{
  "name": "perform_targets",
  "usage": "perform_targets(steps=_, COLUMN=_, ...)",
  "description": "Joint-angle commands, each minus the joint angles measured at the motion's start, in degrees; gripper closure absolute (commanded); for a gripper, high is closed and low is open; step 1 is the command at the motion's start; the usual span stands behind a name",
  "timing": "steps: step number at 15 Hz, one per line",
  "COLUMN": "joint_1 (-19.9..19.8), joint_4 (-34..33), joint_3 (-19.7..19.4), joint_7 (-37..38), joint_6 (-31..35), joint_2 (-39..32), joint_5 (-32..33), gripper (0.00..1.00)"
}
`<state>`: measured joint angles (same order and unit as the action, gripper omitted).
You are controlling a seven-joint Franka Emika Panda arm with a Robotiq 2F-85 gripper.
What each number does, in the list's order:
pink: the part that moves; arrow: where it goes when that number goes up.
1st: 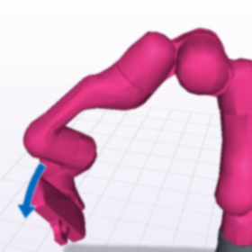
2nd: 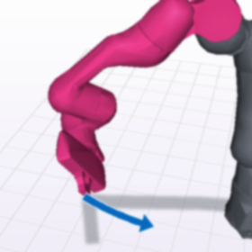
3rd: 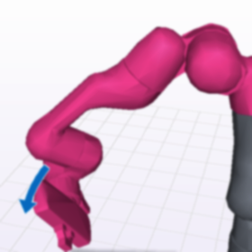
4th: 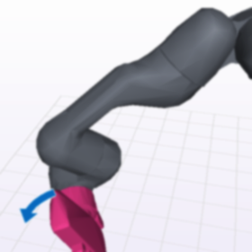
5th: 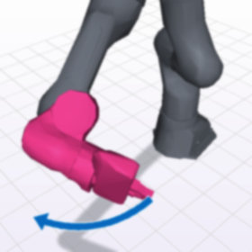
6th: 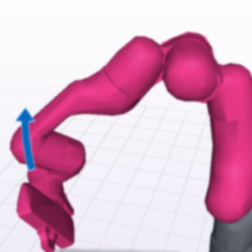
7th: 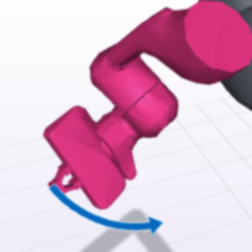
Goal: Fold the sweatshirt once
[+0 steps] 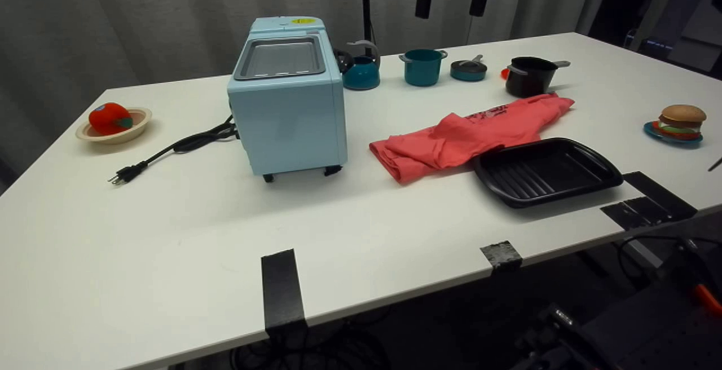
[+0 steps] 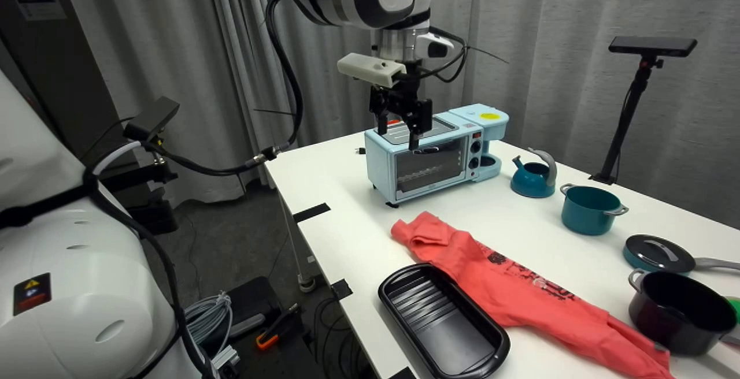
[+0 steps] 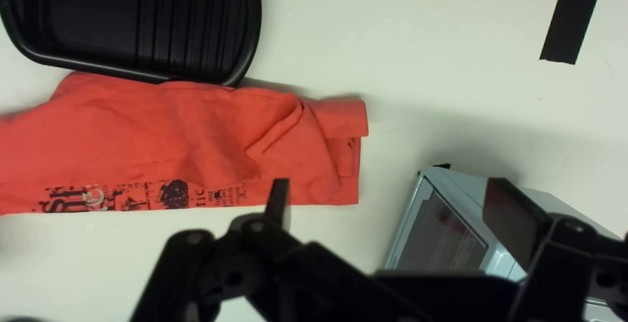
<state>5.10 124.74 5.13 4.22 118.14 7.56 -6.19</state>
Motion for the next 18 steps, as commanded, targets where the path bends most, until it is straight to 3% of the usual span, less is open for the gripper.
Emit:
perform_targets(steps=1, joint_1=-0.3, joint_4=-1.0, joint_3=0.0, joint_7=0.7, joint_6=0.8, joint_2=-1.5, joint_5=0.6, gripper=0.0)
perform_targets(steps=6, joint_1=-1.2, joint_4=-1.6, joint_3=-1.0, joint_7=1.2, joint_6=4.0, joint_2=-6.0, joint_5=1.3, gripper=0.0)
perform_targets(steps=18, joint_1=-1.6, joint_4=-7.1, joint_3=-3.4, joint_7=2.6, joint_6=13.7, joint_2=-26.2, joint_5=1.5, gripper=0.0)
